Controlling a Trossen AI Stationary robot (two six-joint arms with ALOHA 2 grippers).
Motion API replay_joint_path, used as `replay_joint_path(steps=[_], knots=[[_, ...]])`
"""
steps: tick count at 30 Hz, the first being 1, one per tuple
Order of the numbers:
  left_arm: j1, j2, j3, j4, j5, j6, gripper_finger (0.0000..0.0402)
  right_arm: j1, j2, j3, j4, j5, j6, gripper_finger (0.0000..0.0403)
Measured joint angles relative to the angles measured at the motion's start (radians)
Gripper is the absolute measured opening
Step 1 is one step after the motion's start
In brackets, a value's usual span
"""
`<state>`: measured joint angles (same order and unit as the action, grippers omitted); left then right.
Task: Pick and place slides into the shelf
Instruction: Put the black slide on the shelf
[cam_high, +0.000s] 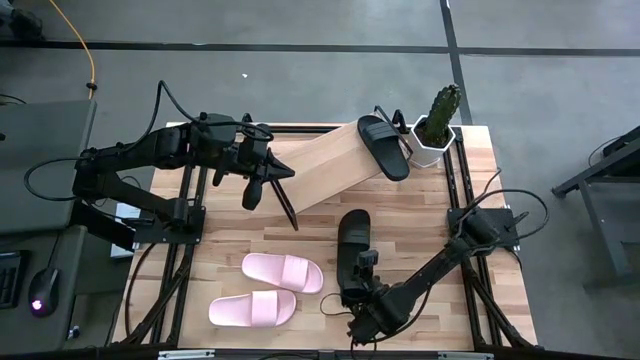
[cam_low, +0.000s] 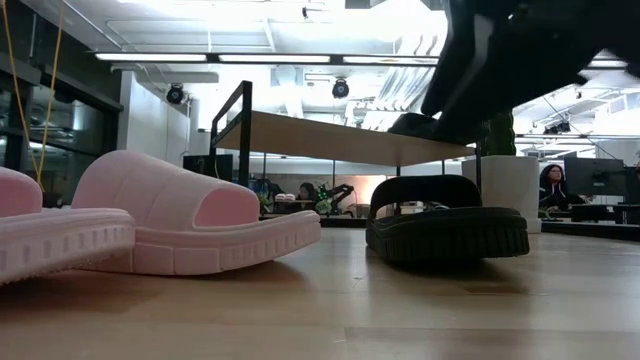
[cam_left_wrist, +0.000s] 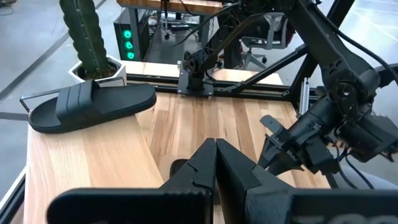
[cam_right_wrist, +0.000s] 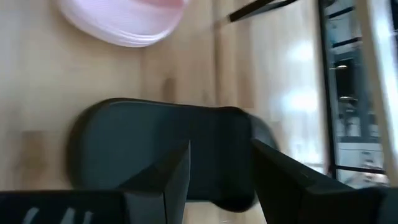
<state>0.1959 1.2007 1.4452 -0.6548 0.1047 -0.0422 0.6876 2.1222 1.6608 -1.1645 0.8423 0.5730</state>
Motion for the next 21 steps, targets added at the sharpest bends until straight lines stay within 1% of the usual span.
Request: replay_joint_path(steps=[3,7,14,21], knots=[[0.000,0.000,0.000,0.000,0.000,0.000,0.0001,-0.008,0.006,0.000,-0.022,0.021,0.021,0.0154],[0.000,0.000,0.000,0.000,0.000,0.001,0.0001,-0.024,0.006,0.000,-0.015,-0.029,0.007,0.0154],[0.000,0.000,0.000,0.001,0.000,0.008,0.0001,-0.039,0.006,0.000,-0.016,0.013,0.006,0.0154],[0.000,0.000,0.000,0.000,0.000,0.008,0.0001,-0.069,0.006,-0.008,-0.013,0.019,0.005,0.0154]])
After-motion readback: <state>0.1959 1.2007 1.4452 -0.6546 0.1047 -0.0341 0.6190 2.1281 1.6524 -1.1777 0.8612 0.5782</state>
